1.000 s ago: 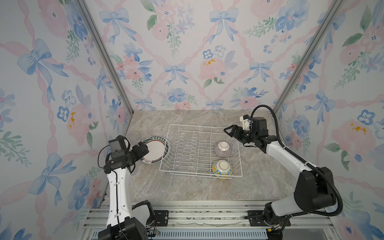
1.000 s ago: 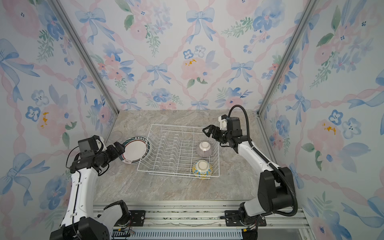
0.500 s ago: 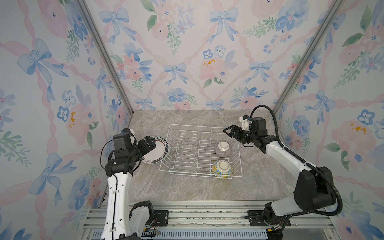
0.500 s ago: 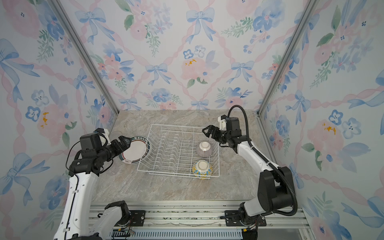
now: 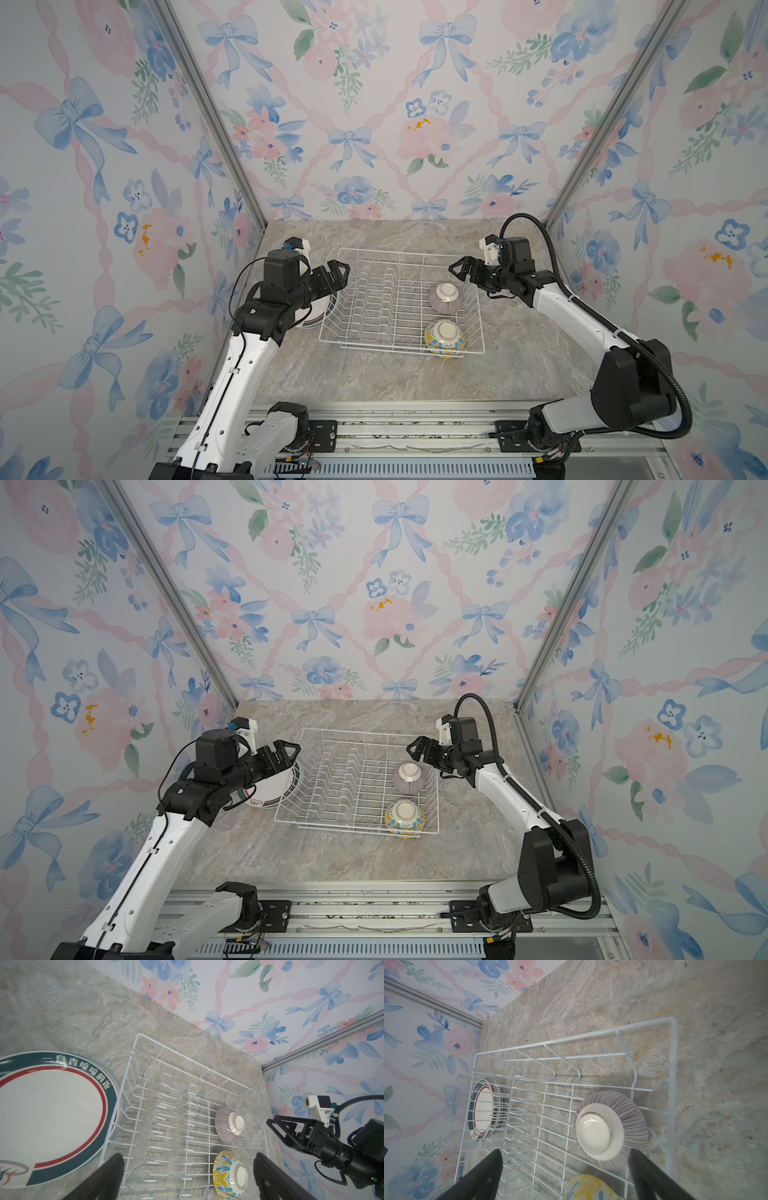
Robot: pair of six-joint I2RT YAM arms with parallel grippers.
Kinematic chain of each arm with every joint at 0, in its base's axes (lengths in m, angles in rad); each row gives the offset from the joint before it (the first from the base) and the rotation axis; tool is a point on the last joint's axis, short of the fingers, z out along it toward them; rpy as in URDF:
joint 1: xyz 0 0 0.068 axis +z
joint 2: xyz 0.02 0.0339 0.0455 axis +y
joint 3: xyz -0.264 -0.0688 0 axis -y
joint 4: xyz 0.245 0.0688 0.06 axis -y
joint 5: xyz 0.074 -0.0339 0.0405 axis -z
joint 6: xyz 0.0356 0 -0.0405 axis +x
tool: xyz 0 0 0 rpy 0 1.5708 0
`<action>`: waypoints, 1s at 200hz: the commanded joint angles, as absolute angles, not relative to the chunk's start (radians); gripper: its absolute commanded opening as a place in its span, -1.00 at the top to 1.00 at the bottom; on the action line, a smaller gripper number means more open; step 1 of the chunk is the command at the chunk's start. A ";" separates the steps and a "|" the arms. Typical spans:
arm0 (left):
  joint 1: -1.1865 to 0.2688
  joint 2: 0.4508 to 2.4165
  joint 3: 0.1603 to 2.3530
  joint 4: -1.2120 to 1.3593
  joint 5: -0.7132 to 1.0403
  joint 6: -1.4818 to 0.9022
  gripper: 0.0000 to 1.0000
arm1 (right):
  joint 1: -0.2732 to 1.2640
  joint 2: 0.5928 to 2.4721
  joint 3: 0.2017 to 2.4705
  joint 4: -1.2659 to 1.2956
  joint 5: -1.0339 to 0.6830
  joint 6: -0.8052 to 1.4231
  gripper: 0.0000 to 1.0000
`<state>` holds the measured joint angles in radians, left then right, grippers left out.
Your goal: Unload the mixed dishes from the dish rack
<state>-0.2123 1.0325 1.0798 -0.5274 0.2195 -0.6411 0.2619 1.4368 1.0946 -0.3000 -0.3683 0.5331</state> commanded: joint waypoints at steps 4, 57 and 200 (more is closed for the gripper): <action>-0.326 1.130 1.119 -0.402 0.162 -0.661 -0.96 | 0.256 1.364 1.131 -0.408 -0.306 0.484 -0.93; -0.509 1.408 1.179 -0.196 0.221 -0.733 -0.96 | 0.235 1.294 1.108 -0.550 -0.247 0.426 -0.93; -0.618 1.648 1.224 -0.189 0.273 -0.725 -0.96 | 0.303 1.414 1.049 -0.589 -0.080 0.374 -0.17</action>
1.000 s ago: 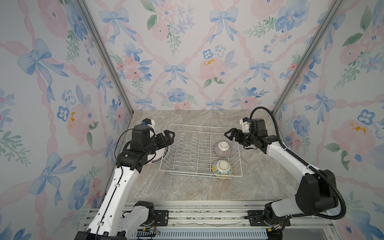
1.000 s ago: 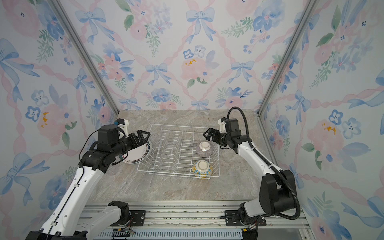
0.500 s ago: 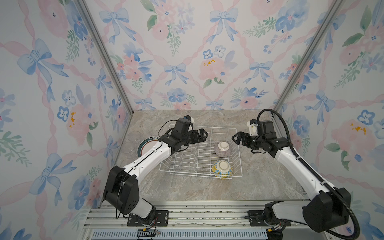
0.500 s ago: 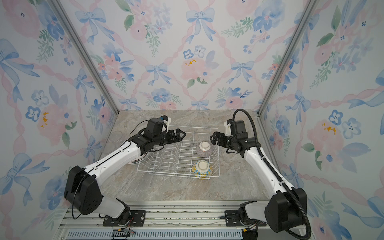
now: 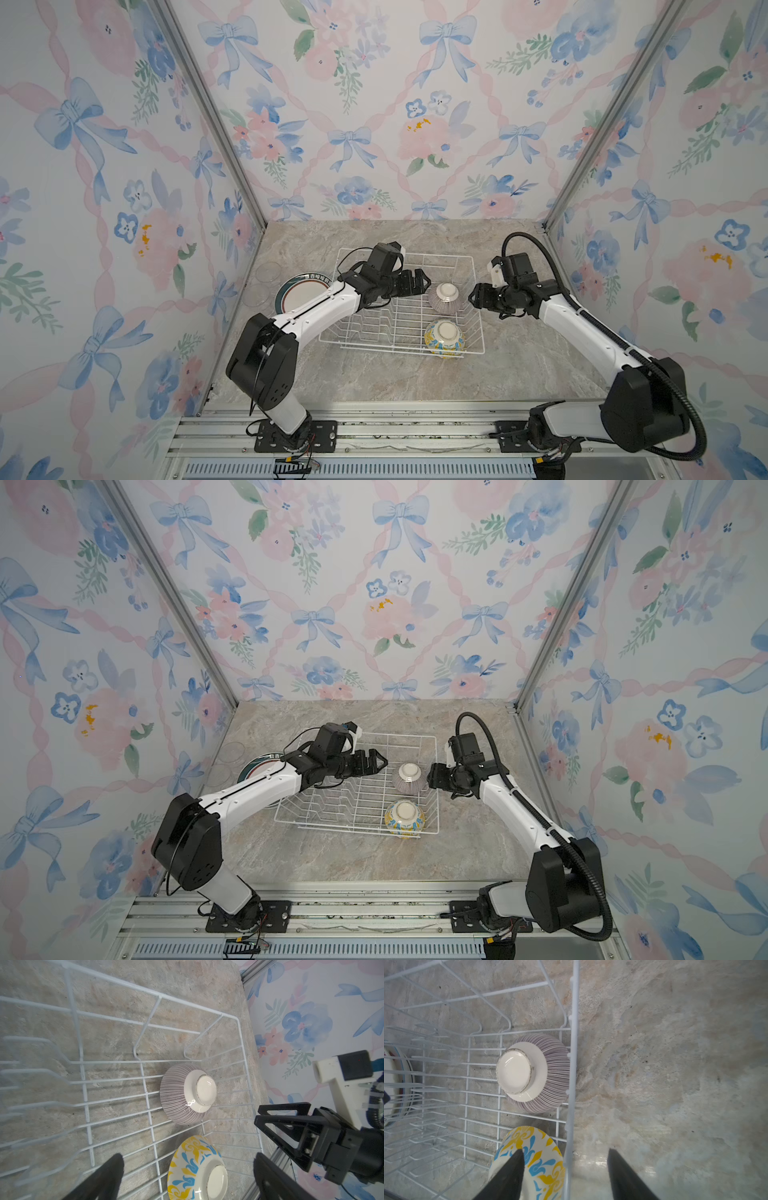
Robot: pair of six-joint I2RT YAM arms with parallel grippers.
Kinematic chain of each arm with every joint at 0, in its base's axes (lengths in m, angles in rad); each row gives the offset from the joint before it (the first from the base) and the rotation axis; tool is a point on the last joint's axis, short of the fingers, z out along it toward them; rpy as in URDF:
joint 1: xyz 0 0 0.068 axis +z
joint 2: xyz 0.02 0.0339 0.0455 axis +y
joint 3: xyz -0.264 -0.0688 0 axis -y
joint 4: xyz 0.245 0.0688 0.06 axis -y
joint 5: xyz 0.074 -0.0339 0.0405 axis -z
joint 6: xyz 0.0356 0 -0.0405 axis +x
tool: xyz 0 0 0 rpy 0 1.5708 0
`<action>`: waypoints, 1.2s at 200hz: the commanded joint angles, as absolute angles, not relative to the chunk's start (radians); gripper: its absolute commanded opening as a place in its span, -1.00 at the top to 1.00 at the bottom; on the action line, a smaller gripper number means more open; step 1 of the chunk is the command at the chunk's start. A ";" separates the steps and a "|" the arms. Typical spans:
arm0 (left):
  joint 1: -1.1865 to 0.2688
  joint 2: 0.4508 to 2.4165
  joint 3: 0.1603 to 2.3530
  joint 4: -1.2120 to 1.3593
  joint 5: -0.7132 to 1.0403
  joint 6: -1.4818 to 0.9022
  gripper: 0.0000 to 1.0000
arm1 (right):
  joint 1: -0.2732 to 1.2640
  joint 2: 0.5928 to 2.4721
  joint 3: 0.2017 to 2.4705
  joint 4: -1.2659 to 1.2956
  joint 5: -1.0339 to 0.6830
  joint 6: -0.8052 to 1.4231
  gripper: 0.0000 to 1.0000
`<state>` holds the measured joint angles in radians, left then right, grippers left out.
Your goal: Unload the mixed dishes from the dish rack
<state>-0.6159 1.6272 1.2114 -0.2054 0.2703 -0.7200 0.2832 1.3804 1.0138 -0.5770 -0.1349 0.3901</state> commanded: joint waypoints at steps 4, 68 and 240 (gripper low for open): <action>-0.618 1.651 1.225 -0.189 0.271 -0.723 -0.96 | 0.304 1.421 1.054 -0.590 -0.072 0.374 -0.15; -0.603 1.710 1.242 -0.177 0.288 -0.711 -0.96 | 0.321 1.518 1.122 -0.607 -0.015 0.376 0.57; -0.540 1.781 1.278 -0.130 0.401 -0.681 -0.96 | 0.254 1.649 1.295 -0.591 0.112 0.512 1.00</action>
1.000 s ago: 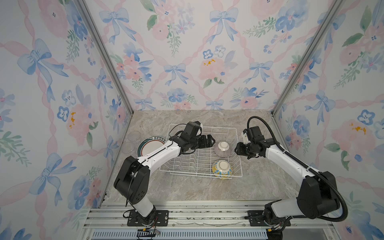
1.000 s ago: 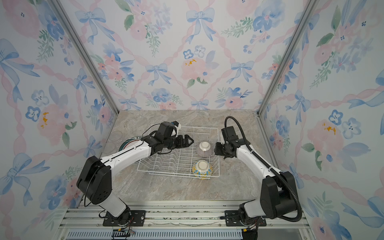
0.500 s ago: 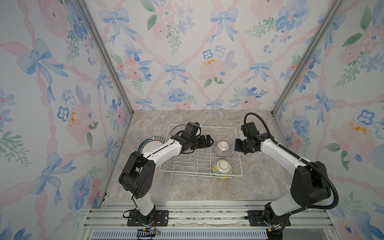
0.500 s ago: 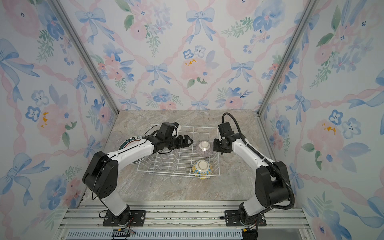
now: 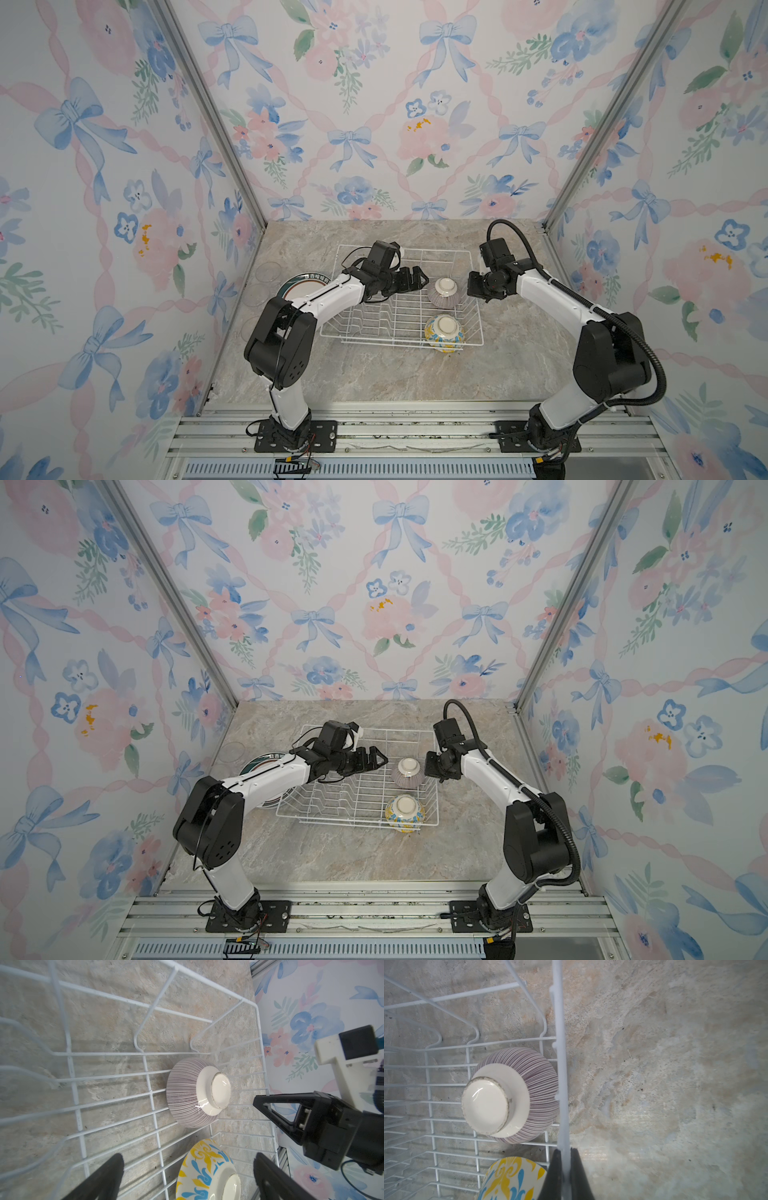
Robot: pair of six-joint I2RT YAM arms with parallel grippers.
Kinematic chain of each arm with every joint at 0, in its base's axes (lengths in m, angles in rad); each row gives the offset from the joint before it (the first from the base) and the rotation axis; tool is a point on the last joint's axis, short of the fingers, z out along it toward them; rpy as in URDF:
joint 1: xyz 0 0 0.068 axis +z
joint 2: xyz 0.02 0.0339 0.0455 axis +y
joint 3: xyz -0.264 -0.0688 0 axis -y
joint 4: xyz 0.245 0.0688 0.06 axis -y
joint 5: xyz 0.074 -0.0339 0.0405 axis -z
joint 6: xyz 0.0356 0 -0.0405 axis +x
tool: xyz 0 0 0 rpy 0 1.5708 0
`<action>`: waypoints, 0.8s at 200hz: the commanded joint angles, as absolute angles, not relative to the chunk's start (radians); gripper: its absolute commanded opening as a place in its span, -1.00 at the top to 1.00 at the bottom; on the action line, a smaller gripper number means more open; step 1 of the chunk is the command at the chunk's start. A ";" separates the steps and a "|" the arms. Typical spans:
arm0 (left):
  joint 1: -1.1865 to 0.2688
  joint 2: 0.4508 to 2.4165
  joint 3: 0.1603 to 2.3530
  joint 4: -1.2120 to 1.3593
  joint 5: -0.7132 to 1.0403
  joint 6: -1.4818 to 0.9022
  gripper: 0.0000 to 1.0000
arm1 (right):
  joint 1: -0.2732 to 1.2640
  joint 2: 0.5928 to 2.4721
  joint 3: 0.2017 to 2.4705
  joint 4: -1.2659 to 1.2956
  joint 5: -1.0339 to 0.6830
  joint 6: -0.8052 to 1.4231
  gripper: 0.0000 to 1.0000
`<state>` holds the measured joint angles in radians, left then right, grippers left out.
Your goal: Unload the mixed dishes from the dish rack
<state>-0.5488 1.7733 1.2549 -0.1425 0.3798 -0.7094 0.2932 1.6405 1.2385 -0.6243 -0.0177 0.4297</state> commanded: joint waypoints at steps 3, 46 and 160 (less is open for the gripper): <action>-0.541 1.779 1.276 -0.130 0.401 -0.682 -0.96 | 0.252 1.649 1.297 -0.589 0.114 0.514 1.00; -0.545 1.771 1.272 -0.130 0.399 -0.691 -0.96 | 0.227 1.722 1.360 -0.587 0.100 0.490 1.00; -0.598 1.793 1.247 -0.063 0.464 -0.776 -0.96 | 0.206 1.664 1.386 -0.567 -0.024 0.399 -0.82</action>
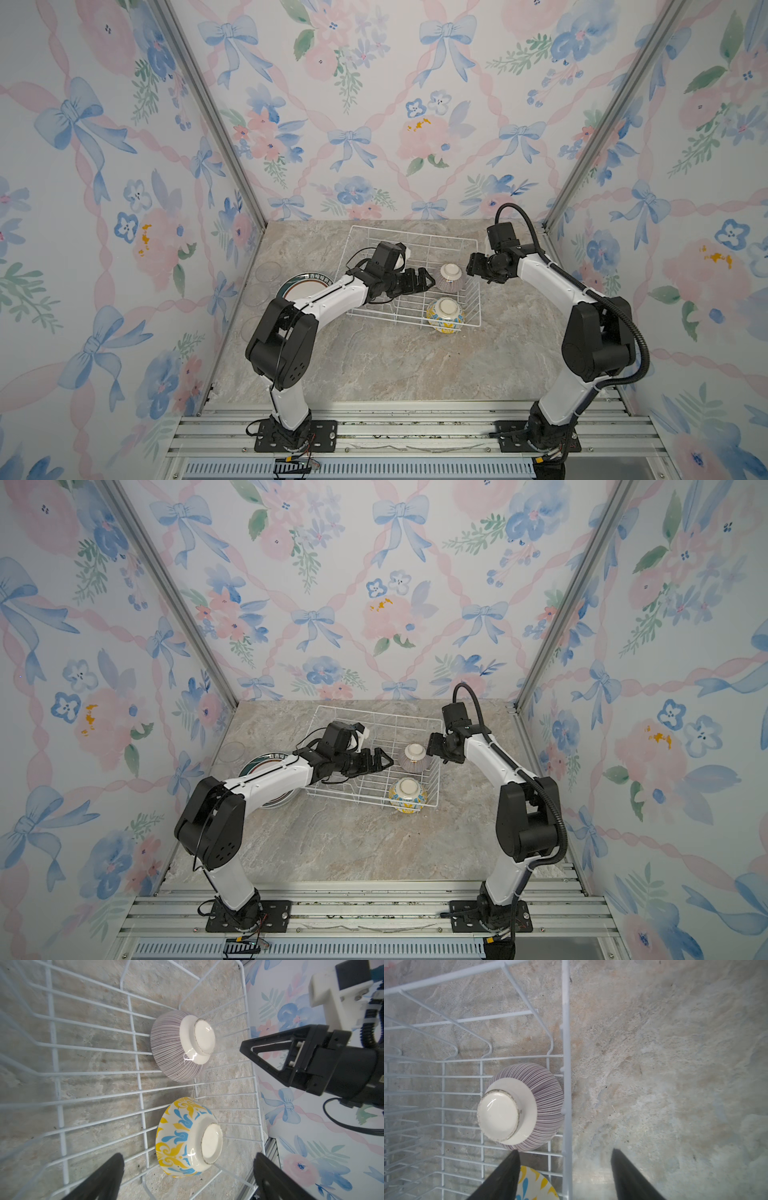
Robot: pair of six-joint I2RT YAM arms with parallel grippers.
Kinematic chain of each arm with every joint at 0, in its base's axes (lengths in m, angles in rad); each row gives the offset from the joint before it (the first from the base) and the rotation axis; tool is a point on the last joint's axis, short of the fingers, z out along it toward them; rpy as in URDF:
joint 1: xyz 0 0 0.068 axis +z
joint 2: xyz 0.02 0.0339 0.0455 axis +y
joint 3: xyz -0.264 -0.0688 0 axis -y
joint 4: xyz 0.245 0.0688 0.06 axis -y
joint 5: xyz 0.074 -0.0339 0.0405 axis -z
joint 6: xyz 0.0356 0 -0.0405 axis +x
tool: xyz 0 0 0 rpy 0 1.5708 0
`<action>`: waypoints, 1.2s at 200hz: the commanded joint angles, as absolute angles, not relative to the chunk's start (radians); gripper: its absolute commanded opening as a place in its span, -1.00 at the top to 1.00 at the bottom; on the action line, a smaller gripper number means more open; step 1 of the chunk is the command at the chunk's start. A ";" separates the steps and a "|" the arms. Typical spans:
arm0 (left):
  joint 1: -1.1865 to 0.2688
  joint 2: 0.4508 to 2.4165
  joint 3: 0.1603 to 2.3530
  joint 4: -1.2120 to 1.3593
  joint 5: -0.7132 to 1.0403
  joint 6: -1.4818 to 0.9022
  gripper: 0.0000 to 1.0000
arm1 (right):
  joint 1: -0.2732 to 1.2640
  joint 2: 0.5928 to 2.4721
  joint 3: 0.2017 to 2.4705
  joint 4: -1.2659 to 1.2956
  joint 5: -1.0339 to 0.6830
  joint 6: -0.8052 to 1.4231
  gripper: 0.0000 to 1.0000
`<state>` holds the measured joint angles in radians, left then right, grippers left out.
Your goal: Unload the mixed dishes from the dish rack
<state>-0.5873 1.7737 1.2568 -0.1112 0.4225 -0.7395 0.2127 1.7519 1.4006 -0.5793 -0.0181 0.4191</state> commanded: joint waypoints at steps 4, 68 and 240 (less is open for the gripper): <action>-0.601 1.797 1.248 -0.060 0.466 -0.778 -0.96 | 0.206 1.660 1.379 -0.569 -0.027 0.399 -0.84; -0.630 1.844 1.234 -0.030 0.505 -0.818 -0.96 | 0.227 1.382 1.217 -0.552 -0.086 0.408 -0.93; -0.676 1.924 1.184 -0.015 0.529 -0.857 -0.96 | 0.217 1.134 1.108 -0.618 -0.105 0.372 -0.93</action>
<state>-0.6674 1.9003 1.2053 -0.0227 0.5179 -0.8444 0.2237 1.1522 1.1320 -0.5762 -0.1120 0.3943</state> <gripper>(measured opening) 0.979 0.968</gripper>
